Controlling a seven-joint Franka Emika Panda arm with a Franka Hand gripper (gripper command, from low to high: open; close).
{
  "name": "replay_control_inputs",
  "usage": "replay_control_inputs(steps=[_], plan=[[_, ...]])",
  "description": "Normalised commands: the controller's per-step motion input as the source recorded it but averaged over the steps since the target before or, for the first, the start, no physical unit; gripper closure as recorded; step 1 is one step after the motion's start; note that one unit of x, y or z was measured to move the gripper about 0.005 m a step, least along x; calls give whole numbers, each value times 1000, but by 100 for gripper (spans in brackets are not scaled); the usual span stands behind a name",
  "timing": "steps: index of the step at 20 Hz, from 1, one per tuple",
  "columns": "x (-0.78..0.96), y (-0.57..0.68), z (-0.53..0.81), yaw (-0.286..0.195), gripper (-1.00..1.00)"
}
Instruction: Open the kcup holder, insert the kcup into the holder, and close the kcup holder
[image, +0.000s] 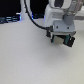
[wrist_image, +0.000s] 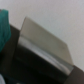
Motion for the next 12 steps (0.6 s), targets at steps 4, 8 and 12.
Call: replay_control_inputs(steps=[4,8,12], plan=[[-314,623,-16,81,-100],[-436,685,0,48,-100],[-630,718,0,5,-100]])
